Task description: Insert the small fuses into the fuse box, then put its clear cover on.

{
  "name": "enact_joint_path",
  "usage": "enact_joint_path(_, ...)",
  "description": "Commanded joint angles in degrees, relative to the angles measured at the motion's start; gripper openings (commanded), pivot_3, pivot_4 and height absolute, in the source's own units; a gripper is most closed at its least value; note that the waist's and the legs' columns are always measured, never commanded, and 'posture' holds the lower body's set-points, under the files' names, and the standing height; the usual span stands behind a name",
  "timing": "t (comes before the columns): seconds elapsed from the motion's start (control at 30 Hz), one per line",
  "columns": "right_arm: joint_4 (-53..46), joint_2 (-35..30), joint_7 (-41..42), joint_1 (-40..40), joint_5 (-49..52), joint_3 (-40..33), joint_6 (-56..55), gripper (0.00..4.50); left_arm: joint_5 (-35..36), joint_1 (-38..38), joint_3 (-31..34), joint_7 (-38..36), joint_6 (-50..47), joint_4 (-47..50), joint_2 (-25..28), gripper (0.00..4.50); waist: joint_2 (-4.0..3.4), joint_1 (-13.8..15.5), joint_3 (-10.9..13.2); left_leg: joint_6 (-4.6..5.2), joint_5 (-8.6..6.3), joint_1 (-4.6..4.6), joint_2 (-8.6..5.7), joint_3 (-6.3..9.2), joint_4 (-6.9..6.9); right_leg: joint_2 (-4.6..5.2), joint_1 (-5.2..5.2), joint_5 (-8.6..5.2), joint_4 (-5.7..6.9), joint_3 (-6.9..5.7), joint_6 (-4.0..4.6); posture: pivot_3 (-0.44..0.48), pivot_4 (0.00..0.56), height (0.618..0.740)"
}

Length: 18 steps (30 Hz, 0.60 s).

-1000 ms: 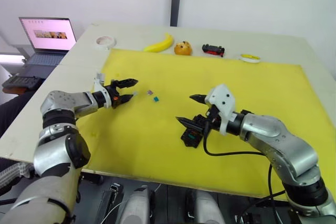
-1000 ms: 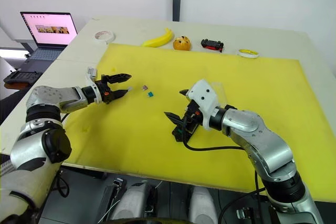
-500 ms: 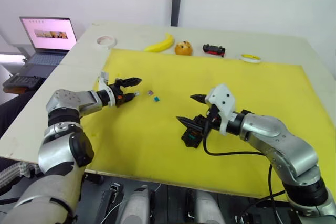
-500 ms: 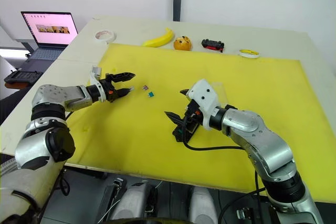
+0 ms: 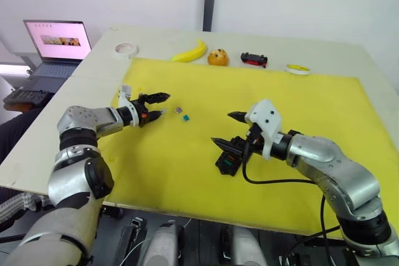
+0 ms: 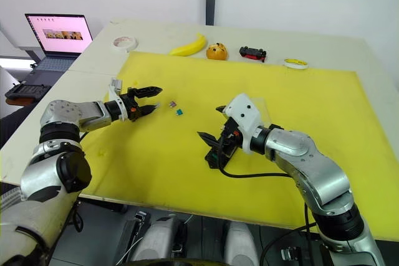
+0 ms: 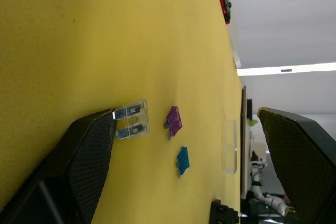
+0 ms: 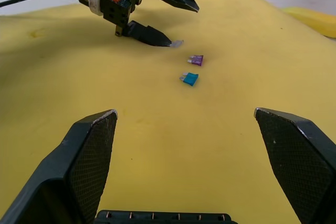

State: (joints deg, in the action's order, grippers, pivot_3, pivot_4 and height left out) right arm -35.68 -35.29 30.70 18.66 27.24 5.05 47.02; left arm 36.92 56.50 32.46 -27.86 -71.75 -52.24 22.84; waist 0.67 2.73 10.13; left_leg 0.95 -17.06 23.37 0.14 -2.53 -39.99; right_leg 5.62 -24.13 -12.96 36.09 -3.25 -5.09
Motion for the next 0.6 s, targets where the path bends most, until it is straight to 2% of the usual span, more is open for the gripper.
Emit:
enact_joint_path(0.03, -2.1, -0.6, 0.1, 0.5, 0.1, -1.8, -0.5, 4.43, 0.0, -1.2, -1.5, 0.8, -1.7, -0.5, -2.8, 4.50, 0.00, 0.0, 0.0, 0.00, 0.00, 0.00, 0.00, 0.00, 0.00, 0.00, 0.00, 0.00, 0.00, 0.00, 0.00, 0.000, 0.150, 0.740)
enact_joint_path(0.07, -2.0, -0.6, 0.1, 0.5, 0.0, -1.8, -0.6, 4.43, -0.1, -1.4, -1.6, 1.0, -1.9, -0.2, -2.9, 4.50, 0.00, 0.0, 0.0, 0.00, 0.00, 0.00, -0.01, 0.01, 0.00, 0.00, 0.00, 0.00, 0.00, 0.00, 0.00, 0.000, 0.150, 0.740)
enact_joint_path(0.1, -1.9, -0.5, 0.0, 0.5, -0.1, -1.8, -0.7, 4.48, -0.5, -1.8, -2.2, 0.9, -1.9, 0.3, -3.0, 4.25, 0.00, 0.0, 0.0, 0.00, 0.00, 0.00, -0.01, 0.01, 0.00, 0.01, 0.00, 0.00, 0.00, 0.00, 0.00, 0.000, 0.150, 0.740)
enact_joint_path(0.17, -1.8, -0.3, -0.3, 0.3, -0.3, -2.0, -0.9, 4.50, -0.4, -2.4, -2.5, 0.7, -2.2, 0.9, -3.3, 3.60, 0.00, -0.1, 0.0, 0.01, 0.00, 0.00, -0.01, 0.01, 0.00, 0.01, 0.01, 0.00, 0.00, 0.00, -0.01, 0.000, 0.150, 0.740)
enact_joint_path(0.23, -1.6, -0.4, -0.3, 0.2, -0.4, -2.1, -1.0, 4.50, -0.6, -2.6, -2.4, 0.9, -2.1, 1.0, -3.4, 2.60, 0.00, -0.2, 0.0, 0.04, -0.03, 0.00, -0.01, 0.01, 0.00, 0.01, 0.00, -0.02, -0.02, 0.00, -0.04, 0.000, 0.150, 0.740)
enact_joint_path(0.5, -0.5, 0.9, -2.2, 0.9, -1.2, -4.2, -2.2, 4.50, -2.3, -3.4, -2.8, 0.6, 0.9, -1.4, -2.9, 2.60, 0.00, -0.3, 0.0, 0.11, -0.07, 0.00, -0.07, -0.01, 0.00, 0.06, 0.02, -0.05, -0.05, 0.01, -0.08, 0.000, 0.150, 0.740)
enact_joint_path(0.6, -1.3, -0.8, 0.0, -0.3, -0.3, -4.0, -1.9, 4.50, -2.2, -3.4, -2.5, 0.0, 1.7, -2.3, -2.6, 2.60, -0.02, -0.3, 0.0, 0.11, -0.07, -0.03, -0.07, -0.01, 0.00, 0.06, 0.04, -0.05, -0.05, 0.01, -0.08, 0.000, 0.150, 0.740)
